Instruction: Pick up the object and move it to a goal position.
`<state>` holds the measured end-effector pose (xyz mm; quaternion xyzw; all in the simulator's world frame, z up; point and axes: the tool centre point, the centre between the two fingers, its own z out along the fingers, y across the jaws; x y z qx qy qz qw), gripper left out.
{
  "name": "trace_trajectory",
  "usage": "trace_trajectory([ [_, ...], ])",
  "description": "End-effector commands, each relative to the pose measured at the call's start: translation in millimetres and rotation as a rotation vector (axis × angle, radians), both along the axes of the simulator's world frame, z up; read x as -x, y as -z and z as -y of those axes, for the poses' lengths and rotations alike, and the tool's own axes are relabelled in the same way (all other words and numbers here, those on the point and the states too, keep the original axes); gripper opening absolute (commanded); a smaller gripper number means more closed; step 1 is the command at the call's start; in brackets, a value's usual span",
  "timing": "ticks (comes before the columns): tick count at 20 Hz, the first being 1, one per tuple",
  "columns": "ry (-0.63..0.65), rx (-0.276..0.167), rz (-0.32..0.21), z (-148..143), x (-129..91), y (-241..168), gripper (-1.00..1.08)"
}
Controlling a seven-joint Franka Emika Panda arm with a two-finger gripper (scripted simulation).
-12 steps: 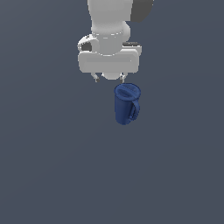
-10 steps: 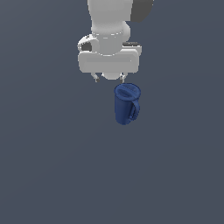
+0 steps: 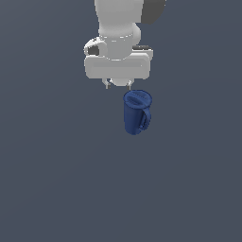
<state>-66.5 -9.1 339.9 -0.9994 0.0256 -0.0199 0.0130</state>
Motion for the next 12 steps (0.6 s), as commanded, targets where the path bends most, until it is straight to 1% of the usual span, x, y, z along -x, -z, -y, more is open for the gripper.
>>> trace_trajectory([
  [1,-0.002,0.001,-0.001,0.2,-0.1,0.7,0.28],
  [12,-0.015,0.005,-0.009,-0.5,-1.7,5.6,0.28],
])
